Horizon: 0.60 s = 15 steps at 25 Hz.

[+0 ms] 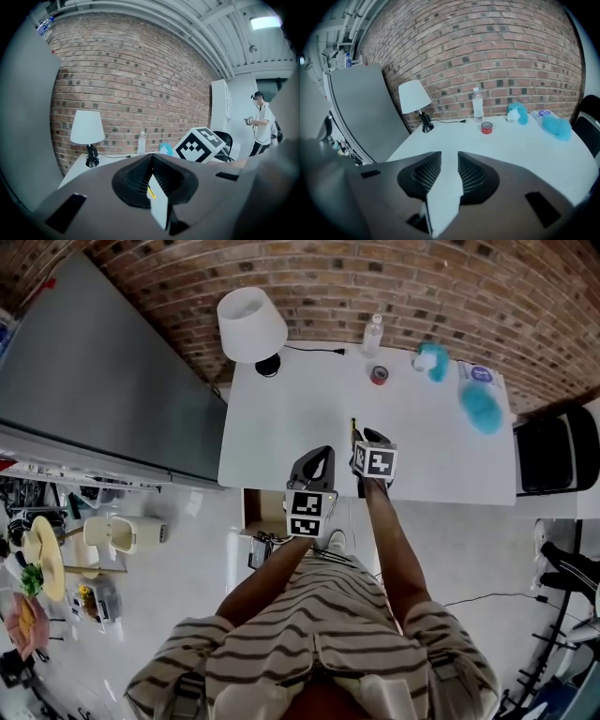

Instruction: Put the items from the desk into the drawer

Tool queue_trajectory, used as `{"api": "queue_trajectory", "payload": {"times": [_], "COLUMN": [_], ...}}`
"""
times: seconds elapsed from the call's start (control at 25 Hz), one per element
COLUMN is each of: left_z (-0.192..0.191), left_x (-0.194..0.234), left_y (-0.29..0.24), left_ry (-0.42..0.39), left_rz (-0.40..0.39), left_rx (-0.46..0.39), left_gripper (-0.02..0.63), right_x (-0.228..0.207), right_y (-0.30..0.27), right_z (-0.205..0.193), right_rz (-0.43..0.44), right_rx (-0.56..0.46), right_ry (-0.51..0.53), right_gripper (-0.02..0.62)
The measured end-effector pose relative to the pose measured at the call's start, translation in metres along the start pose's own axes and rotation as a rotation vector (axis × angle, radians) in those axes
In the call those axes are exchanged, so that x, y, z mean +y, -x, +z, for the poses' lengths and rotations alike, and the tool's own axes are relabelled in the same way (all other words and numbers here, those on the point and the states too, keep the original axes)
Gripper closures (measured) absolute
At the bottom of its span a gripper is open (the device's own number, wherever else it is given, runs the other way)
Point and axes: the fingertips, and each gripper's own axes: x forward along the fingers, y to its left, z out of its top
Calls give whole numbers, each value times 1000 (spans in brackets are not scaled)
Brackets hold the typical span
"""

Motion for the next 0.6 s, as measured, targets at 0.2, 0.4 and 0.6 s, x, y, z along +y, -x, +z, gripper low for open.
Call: {"api": "queue_trajectory", "payload": {"times": [0.2,0.4,0.6], "left_z": [-2,-8,-10], "left_x": [-3,-5,-5], "left_y": [-1,-1,-4], "left_ry": [-13,-15,-18], "left_rz": [-6,-5,-3], "left_rx": [9,30,49], "left_gripper": [598,598,598], "right_x": [-8,-10,-16], "right_y": [-19,-34,-53], "right_z": [-9,-22,-35], "right_rz": [22,40,54], "right_rx": [85,175,272], "right_ry": [-45,-100,-137], "right_gripper": [466,451,442]}}
